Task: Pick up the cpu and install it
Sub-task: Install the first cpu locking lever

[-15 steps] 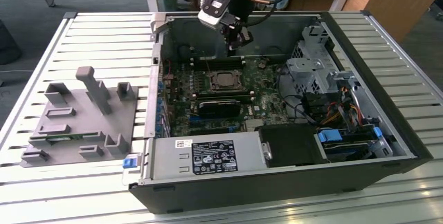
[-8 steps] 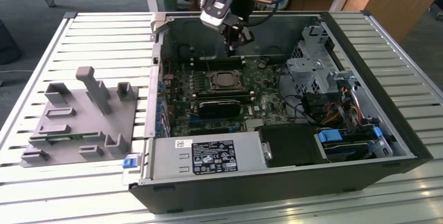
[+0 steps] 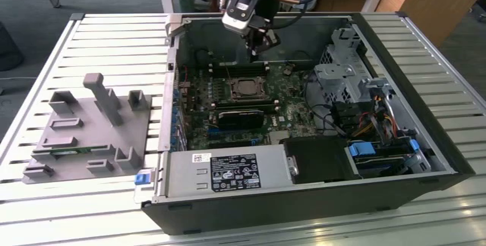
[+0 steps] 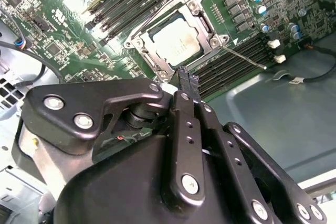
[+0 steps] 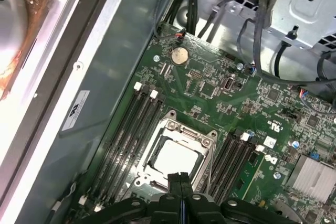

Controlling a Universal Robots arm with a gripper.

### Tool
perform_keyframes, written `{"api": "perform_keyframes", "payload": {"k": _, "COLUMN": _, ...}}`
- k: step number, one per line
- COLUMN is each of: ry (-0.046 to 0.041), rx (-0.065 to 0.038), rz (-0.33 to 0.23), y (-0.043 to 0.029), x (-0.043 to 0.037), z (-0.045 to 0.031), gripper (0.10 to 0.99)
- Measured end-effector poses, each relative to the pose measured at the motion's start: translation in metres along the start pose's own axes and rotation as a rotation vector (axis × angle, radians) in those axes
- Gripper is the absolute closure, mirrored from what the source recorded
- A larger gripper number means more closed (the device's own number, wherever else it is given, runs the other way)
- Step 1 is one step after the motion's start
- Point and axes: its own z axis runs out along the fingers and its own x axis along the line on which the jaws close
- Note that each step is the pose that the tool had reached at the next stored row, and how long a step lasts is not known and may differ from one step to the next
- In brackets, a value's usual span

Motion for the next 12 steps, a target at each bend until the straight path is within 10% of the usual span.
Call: {"api": "perform_keyframes", "payload": {"k": 12, "ry": -0.0002, "rx": 0.001, "rz": -0.077, "y": 0.0, "x": 0.0, "z": 0.0, "gripper": 0.98}}
